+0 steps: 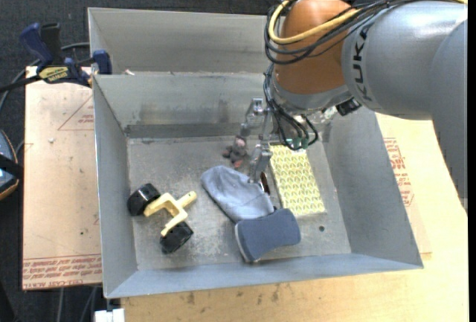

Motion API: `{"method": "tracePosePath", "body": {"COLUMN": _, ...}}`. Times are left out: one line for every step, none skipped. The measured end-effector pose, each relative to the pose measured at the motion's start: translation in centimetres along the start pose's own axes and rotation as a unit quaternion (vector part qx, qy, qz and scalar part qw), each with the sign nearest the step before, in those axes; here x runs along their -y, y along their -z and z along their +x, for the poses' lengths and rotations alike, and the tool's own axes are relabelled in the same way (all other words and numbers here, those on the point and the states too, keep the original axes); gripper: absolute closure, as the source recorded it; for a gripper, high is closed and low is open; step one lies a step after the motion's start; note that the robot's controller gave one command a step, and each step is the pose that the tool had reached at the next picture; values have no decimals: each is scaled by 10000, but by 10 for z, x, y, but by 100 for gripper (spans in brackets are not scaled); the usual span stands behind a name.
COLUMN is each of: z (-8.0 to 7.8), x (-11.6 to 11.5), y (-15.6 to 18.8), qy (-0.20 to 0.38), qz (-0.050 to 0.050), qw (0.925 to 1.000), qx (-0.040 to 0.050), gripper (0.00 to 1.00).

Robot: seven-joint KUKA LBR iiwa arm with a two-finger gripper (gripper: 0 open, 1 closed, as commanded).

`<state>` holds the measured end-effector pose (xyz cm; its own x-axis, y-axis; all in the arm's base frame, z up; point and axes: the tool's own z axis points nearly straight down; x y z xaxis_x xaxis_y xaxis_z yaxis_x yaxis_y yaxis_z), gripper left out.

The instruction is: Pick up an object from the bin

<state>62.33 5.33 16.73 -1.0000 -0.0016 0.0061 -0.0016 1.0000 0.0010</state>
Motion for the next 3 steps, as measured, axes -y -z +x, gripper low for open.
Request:
{"method": "tracePosePath", "body": {"z": -2, "x": 0, "y": 5, "qy": -4, "qz": -2, "qw": 10000, "qx": 39, "gripper": 0}}
{"method": "tracePosePath", "body": {"z": -4, "x": 9, "y": -35, "qy": -209, "qz": -8, "qw": 9997, "qx": 87, "gripper": 0}}
{"method": "tracePosePath", "body": {"z": -10, "x": 40, "y": -87, "qy": -426, "qz": -8, "qw": 9991, "qx": 34, "gripper": 100}}
